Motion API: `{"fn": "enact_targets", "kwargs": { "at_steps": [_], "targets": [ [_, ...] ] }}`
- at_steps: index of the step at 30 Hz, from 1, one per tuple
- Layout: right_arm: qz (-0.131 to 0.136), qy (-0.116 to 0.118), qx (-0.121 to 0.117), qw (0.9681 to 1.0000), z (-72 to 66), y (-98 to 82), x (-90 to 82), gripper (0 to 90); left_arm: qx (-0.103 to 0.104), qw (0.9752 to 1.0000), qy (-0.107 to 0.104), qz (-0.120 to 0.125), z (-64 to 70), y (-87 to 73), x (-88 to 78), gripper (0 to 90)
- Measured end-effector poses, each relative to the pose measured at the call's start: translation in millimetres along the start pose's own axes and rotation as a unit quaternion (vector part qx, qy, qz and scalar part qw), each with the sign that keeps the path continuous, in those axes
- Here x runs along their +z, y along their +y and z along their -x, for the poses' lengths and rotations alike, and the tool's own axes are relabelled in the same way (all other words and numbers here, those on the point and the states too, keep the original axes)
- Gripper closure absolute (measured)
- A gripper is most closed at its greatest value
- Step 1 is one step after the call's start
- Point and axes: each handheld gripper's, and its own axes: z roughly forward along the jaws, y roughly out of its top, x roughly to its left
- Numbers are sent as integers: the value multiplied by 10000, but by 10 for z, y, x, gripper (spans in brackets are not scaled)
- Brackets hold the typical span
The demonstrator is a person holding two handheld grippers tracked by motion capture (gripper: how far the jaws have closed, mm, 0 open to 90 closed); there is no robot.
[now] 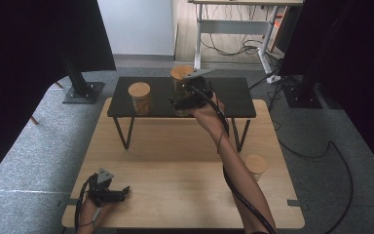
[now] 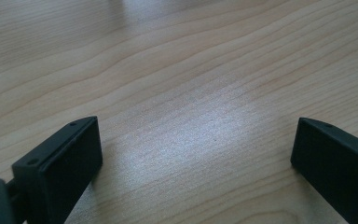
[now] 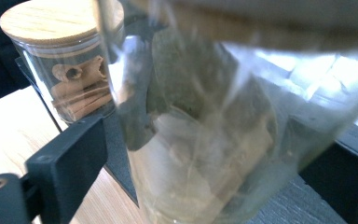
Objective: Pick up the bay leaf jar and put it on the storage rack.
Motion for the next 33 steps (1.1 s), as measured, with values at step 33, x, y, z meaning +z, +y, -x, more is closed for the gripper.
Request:
{"fn": "enact_targets", "kwargs": {
  "at_steps": [33],
  "targets": [
    [231, 108, 118, 9996, 54, -425, -456, 46, 0, 10000, 2, 9, 1, 0, 1, 14]
  ]
}}
